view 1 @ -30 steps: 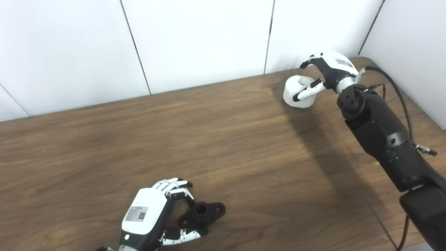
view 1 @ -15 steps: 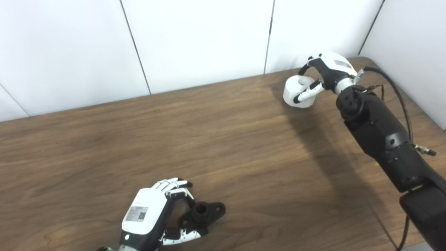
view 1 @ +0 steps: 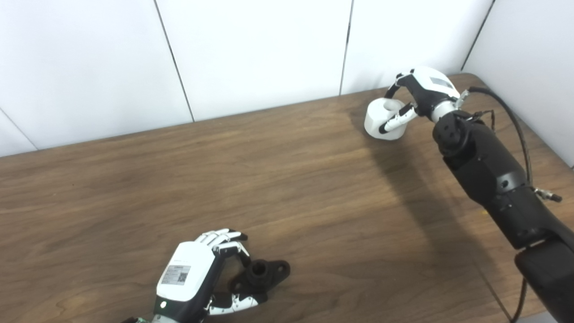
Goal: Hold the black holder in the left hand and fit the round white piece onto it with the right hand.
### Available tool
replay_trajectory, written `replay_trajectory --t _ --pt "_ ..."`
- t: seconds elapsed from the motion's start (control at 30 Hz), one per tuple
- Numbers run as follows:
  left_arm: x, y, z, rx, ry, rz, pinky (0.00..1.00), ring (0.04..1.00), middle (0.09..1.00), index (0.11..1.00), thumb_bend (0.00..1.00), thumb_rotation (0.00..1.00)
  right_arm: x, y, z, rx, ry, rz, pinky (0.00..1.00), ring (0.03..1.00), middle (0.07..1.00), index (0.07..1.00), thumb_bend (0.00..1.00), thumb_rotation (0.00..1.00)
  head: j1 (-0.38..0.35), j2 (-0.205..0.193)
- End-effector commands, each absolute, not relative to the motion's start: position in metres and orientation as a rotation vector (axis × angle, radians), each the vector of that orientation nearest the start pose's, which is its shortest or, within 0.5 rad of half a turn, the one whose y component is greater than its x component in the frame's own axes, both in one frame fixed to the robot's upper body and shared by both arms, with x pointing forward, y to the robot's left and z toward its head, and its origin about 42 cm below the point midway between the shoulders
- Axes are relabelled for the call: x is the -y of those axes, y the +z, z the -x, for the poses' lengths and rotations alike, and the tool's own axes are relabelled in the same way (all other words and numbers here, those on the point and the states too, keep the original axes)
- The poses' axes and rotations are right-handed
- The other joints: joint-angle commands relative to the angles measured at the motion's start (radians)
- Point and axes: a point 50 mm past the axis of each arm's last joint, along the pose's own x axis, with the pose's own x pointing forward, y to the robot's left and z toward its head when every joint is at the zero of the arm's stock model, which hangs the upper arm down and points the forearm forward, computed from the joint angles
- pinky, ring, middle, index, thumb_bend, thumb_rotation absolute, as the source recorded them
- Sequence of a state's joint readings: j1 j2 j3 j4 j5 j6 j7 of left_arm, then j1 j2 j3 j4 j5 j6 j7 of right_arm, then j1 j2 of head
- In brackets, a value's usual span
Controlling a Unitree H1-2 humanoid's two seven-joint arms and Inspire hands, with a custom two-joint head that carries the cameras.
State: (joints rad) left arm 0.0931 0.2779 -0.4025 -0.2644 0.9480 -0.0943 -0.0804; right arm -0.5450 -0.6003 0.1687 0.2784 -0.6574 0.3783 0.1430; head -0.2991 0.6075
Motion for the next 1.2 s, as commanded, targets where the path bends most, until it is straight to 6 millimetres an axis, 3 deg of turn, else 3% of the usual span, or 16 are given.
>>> replay_trajectory --t 0.0,1.17 --pt "-0.1901 0.1104 -0.2191 0.229 -0.498 -1.202 0.8 0.824 0.776 0.488 0.52 0.05 0.3794 0.2765 -0.4471 -0.055 -0.195 1.275 0.87 0.994 0.912 0.612 0.91 0.23 -0.001 0.001" --pt "-0.1932 0.1113 -0.2201 0.241 -0.495 -1.192 0.8 0.822 0.777 0.488 0.52 0.05 0.3765 0.2697 -0.4448 -0.08 -0.141 1.284 0.85 0.988 0.904 0.622 0.9 0.23 -0.006 0.013"
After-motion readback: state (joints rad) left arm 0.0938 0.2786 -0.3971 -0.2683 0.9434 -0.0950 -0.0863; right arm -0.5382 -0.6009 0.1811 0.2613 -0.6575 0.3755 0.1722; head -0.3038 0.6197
